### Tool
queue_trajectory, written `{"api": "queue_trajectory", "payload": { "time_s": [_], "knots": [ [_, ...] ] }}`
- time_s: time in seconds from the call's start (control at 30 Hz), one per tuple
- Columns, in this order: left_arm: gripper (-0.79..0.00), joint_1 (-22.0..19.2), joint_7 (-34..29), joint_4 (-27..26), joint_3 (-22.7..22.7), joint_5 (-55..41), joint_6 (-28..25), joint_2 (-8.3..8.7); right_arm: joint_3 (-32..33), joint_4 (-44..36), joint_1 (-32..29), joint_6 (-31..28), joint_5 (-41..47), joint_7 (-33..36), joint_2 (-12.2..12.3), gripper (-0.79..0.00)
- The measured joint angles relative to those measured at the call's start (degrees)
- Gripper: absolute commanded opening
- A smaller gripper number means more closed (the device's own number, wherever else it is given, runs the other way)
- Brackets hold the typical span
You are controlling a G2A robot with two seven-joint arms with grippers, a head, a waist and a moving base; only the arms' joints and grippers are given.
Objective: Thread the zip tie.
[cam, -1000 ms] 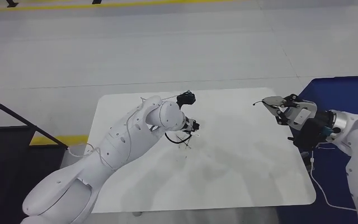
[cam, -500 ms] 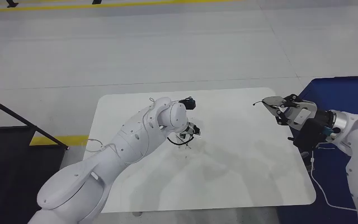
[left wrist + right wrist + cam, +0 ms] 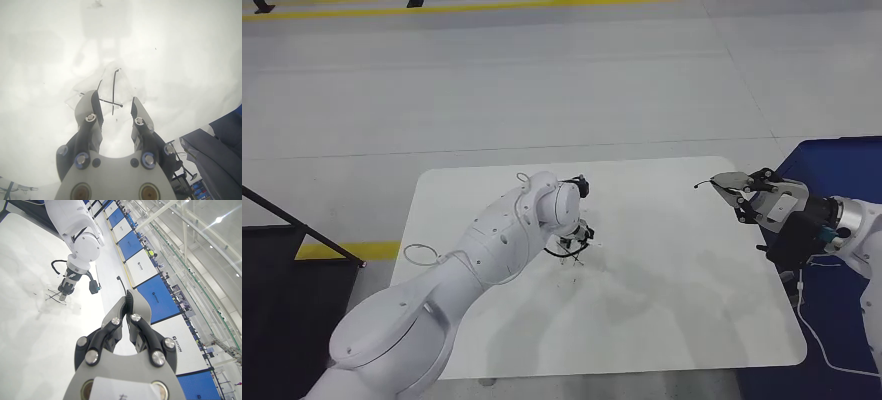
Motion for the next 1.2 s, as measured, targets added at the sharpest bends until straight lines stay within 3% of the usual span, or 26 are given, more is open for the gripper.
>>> {"api": "queue_trajectory", "payload": {
  "time_s": [0.73,1.2],
  "knots": [
    [-0.52,0.29,3.63,11.53,0.58,2.8,-4.46,-6.52,0.0,0.0,0.0,0.0,0.0,0.0,0.0,-0.785],
    [-0.563,1.08,9.25,14.96,0.87,7.15,-10.98,-9.25,0.0,0.0,0.0,0.0,0.0,0.0,0.0,-0.785]
  ]
}}
